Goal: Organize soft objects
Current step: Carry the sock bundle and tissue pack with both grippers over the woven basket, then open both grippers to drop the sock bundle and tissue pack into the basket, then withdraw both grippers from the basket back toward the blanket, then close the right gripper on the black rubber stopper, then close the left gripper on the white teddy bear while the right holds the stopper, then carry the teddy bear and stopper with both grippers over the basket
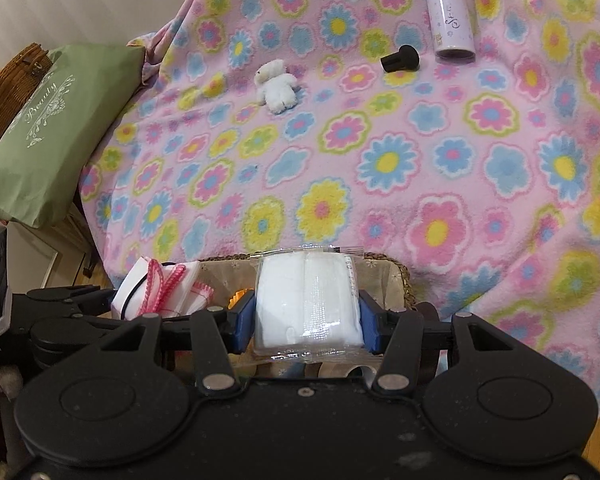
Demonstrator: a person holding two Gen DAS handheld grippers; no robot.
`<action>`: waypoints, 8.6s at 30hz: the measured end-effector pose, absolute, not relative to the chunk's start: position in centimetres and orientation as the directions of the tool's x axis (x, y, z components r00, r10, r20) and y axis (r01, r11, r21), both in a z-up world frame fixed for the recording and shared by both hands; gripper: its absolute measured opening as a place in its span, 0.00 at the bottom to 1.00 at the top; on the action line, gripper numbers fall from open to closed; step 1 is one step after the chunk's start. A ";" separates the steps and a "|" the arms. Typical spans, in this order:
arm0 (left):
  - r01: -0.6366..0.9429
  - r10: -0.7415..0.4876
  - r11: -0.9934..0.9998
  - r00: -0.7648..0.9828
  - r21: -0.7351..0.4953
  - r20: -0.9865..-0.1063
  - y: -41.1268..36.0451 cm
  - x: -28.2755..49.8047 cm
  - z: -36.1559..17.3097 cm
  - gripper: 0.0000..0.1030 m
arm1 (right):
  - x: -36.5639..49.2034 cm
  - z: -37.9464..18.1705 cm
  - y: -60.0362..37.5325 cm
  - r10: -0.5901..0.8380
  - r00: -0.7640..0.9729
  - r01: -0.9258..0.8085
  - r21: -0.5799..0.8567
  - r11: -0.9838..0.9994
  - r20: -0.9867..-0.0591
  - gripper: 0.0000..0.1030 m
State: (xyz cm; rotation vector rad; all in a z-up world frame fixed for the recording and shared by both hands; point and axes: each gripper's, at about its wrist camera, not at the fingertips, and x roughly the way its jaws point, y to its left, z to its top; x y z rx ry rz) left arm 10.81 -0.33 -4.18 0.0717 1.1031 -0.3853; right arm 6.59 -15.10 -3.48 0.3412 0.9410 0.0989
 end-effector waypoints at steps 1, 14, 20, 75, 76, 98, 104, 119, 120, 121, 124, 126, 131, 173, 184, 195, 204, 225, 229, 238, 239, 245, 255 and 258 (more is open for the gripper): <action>0.339 -0.267 0.932 0.391 -0.132 -0.881 -0.3 10.8 -4.2 0.71 | 6.6 -3.5 -15.1 0.231 0.588 0.063 0.329 0.942 -0.775 0.50; 0.358 -0.269 0.925 0.374 -0.129 -0.888 -0.5 10.7 -4.4 0.75 | 6.8 -3.6 -15.0 0.255 0.586 0.053 0.351 0.935 -0.769 0.59; 0.360 -0.271 0.924 0.383 -0.128 -0.883 -0.4 10.7 -4.2 0.78 | 6.7 -3.7 -15.0 0.260 0.584 0.054 0.356 0.933 -0.769 0.59; 0.294 -0.181 0.953 0.341 -0.078 -0.922 -0.6 10.6 -5.0 0.78 | 5.7 -5.2 -16.0 0.275 0.544 0.088 0.380 0.921 -0.793 0.61; 0.294 -0.181 0.953 0.341 -0.079 -0.923 -0.6 10.6 -5.1 0.78 | 5.7 -5.2 -16.0 0.275 0.544 0.088 0.381 0.921 -0.793 0.61; 0.213 -0.132 0.977 0.644 0.011 -0.754 -0.1 21.2 -2.4 0.79 | 14.8 -3.1 -18.3 0.107 0.732 0.093 0.255 0.963 -0.672 0.68; 0.163 -0.108 0.987 0.717 0.015 -0.688 -0.5 25.9 -4.1 0.79 | 20.0 -4.8 -18.4 0.009 0.768 0.105 0.139 0.985 -0.641 0.70; 0.175 -0.123 0.984 0.803 0.034 -0.583 -2.3 34.5 -10.0 0.85 | 31.6 -9.6 -19.9 -0.090 0.829 0.115 0.010 0.993 -0.552 0.70; 0.180 -0.125 0.983 0.799 0.036 -0.589 -2.4 34.7 -10.5 0.84 | 32.1 -9.8 -20.0 -0.091 0.831 0.113 0.005 0.994 -0.548 0.70; 0.189 -0.131 0.981 0.791 0.034 -0.597 -2.5 34.8 -10.9 0.84 | 32.3 -9.9 -20.1 -0.096 0.834 0.111 -0.006 0.994 -0.544 0.70; 0.194 -0.128 0.980 0.779 0.042 -0.613 -2.9 35.0 -11.2 0.85 | 33.3 -10.2 -20.0 -0.122 0.835 0.113 -0.050 0.992 -0.537 0.70; 0.211 -0.129 0.976 0.765 0.055 -0.631 -3.2 35.2 -11.5 0.85 | 34.1 -10.5 -20.2 -0.139 0.832 0.125 -0.062 0.990 -0.537 0.70; 0.199 -0.132 0.980 0.744 0.028 -0.655 -2.9 35.8 -11.9 0.90 | 36.4 -11.2 -21.0 -0.164 0.815 0.164 -0.050 0.985 -0.556 0.70; 0.162 -0.099 0.986 0.774 0.045 -0.625 -3.0 34.9 -11.2 0.90 | 33.7 -13.0 -19.7 -0.114 0.785 0.131 -0.017 0.991 -0.610 0.57; 0.083 -0.086 0.996 0.766 -0.034 -0.636 -4.4 39.2 -9.2 0.91 | 33.6 -13.0 -19.8 -0.107 0.784 0.131 -0.004 0.991 -0.611 0.58; 0.091 -0.069 0.996 0.736 -0.002 -0.673 -5.9 43.3 -10.7 0.91 | 33.7 -13.0 -19.8 -0.105 0.784 0.133 0.000 0.991 -0.612 0.58; 0.091 -0.128 0.992 0.726 -0.090 -0.675 -5.5 43.5 -10.9 0.58 | 33.8 -13.0 -19.9 -0.102 0.783 0.136 0.010 0.991 -0.614 0.58; 0.200 -0.211 0.975 0.702 -0.096 -0.681 -2.4 29.7 -6.0 0.55 | 33.5 -12.9 -20.1 -0.098 0.790 0.153 0.039 0.987 -0.605 0.56; 0.195 -0.197 0.977 0.707 -0.081 -0.679 -1.9 26.8 -5.4 0.55 | 33.4 -12.8 -20.4 -0.090 0.792 0.156 0.057 0.986 -0.604 0.55; 0.181 -0.218 0.975 0.722 -0.124 -0.656 -0.8 20.0 -3.2 0.55 | 33.5 -12.8 -20.0 -0.108 0.782 0.161 0.031 0.987 -0.613 0.55; 0.181 -0.215 0.976 0.724 -0.121 -0.655 -0.8 19.3 -3.0 0.55 | 33.5 -12.8 -20.0 -0.111 0.780 0.159 0.024 0.987 -0.616 0.55; 0.179 -0.226 0.974 0.722 -0.139 -0.654 0.2 15.9 -2.8 0.55 | 32.7 -11.9 -19.2 -0.177 0.757 0.189 -0.050 0.981 -0.629 0.55; 0.165 -0.205 0.979 0.754 -0.122 -0.624 1.0 12.6 -1.6 0.55 | 21.3 -5.1 -18.3 -0.095 0.829 0.134 0.031 0.991 -0.551 0.55; 0.169 -0.201 0.979 0.760 -0.111 -0.618 0.7 11.4 -1.2 0.55 | 16.8 -2.7 -17.9 -0.055 0.849 0.120 0.090 0.989 -0.526 0.55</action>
